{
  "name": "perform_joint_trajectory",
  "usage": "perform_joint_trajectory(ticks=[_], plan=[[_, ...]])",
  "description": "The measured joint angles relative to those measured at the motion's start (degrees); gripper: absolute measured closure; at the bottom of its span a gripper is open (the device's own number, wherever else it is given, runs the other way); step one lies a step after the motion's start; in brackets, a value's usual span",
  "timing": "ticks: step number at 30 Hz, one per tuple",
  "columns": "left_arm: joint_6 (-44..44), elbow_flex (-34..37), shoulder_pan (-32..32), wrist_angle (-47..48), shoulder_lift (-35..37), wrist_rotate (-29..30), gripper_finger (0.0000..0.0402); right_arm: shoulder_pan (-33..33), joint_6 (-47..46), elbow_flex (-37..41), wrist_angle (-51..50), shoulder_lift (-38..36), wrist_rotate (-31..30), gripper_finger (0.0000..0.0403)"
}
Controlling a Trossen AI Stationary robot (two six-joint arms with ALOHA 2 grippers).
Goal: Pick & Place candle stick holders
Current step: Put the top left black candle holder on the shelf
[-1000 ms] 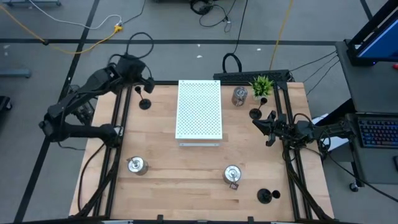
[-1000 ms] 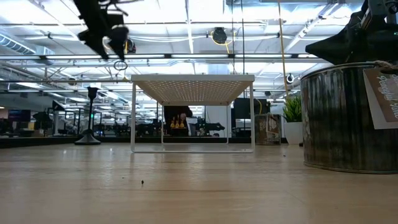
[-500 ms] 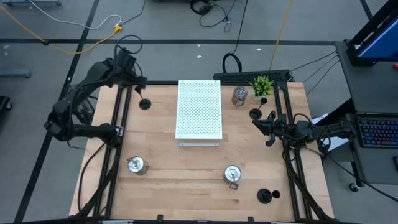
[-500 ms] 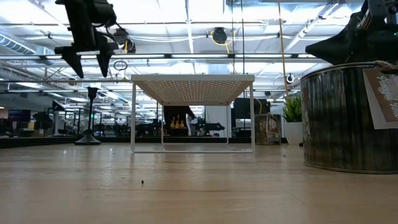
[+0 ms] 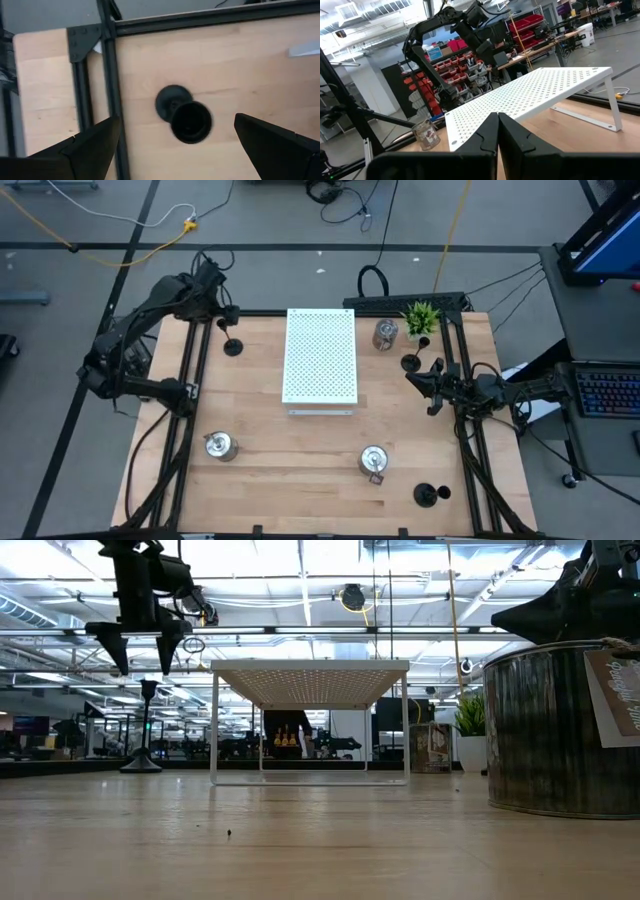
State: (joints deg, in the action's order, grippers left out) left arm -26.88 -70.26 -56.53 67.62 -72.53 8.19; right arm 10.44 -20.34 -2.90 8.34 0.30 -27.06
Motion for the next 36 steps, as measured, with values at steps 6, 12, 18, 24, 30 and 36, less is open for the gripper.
perform_joint_trajectory(ticks=[6, 12, 18, 24, 30, 36], plan=[[-0.92, -2.77, -0.18, 3.21, 0.17, -0.07, 0.0002, 0.00, 0.00, 0.00, 0.00, 0.00, 0.03, 0.0403], [-2.09, -3.98, 0.47, 4.89, 0.15, 0.76, 0.0002, 0.00, 0.00, 0.00, 0.00, 0.00, 0.03, 0.0403], [-2.65, -3.98, 1.61, 6.19, -1.11, 3.86, 0.0002, 0.01, 0.00, -0.01, 0.00, 0.00, 0.03, 0.0403], [-3.91, -3.98, 2.54, 6.96, -2.33, 6.55, 0.0002, 0.00, 0.00, 0.00, 0.00, 0.00, 0.05, 0.0403], [-3.57, -3.98, 3.48, 9.13, -3.36, 8.37, 0.0002, 0.00, 0.00, -0.02, -0.02, 0.00, 0.05, 0.0403], [-3.47, -3.98, 3.91, 10.21, -4.01, 9.66, 0.0002, 0.01, 0.00, 0.00, -0.02, 0.00, 0.07, 0.0403]])
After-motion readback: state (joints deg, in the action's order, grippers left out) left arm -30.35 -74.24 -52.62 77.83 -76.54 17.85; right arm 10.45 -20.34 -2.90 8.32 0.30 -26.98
